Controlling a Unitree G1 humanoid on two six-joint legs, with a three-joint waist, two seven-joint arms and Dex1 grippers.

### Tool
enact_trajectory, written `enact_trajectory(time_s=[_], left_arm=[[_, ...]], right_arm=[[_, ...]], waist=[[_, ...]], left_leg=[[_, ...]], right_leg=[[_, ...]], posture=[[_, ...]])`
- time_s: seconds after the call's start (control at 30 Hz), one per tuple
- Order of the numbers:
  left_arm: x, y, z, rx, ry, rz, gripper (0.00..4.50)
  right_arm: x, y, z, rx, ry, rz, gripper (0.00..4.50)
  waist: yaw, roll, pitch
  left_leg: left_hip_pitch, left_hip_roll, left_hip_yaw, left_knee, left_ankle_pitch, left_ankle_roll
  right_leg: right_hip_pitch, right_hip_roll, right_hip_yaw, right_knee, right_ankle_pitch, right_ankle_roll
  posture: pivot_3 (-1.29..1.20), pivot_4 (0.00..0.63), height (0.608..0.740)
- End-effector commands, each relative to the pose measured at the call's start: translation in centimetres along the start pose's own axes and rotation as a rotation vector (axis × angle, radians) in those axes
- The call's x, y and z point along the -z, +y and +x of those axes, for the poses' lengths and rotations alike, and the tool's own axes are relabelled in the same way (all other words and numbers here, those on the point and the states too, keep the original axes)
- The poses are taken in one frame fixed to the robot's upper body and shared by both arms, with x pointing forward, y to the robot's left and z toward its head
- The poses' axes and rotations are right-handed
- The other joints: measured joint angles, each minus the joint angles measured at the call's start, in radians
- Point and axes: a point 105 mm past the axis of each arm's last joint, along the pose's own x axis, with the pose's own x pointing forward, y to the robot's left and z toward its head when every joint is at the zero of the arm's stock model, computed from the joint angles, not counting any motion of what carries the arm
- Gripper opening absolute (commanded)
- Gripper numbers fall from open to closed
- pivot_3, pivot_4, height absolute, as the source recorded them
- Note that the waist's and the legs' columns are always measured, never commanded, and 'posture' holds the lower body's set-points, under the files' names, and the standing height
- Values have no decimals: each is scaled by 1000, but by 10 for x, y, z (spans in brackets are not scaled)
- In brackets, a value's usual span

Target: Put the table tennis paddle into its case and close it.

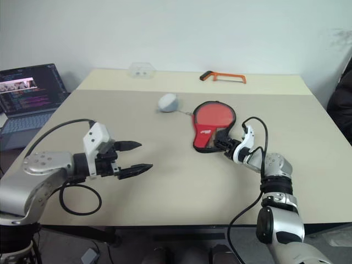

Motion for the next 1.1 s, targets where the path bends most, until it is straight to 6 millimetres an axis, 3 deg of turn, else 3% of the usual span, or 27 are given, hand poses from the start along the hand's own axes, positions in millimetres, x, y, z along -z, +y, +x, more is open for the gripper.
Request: enact_trajectory(time_s=[0.03,0.27,0.4,0.77,1.1], left_arm=[[-5,1,-3,-5,-10,32,4500],[-3,1,-5,-5,3,34,4500],[-1,2,-7,0,20,36,4500],[-2,8,-15,13,52,47,4500],[-2,8,-14,27,65,50,4500]], right_arm=[[12,-2,3,16,45,-21,12],[32,5,3,-7,135,-43,12],[53,10,-8,-38,234,-65,12],[128,33,-79,-179,531,-125,12],[173,41,-115,-242,677,-137,12]], waist=[[0,-2,-1],[0,-2,-1],[0,-2,-1],[3,-4,-2],[3,-6,-4]], left_leg=[[1,0,0,0,0,0],[2,0,0,-1,0,0],[1,0,0,-4,-1,1],[1,1,-1,-10,-1,1],[1,1,-1,-11,-1,1]], right_leg=[[1,0,0,0,0,0],[1,0,0,0,-1,0],[0,0,0,-1,-2,-3],[-2,0,-2,-2,-4,-5],[-2,0,-2,-3,-6,-2]], posture=[[0,150,740],[0,150,740],[0,150,740],[0,150,740],[0,150,740]])
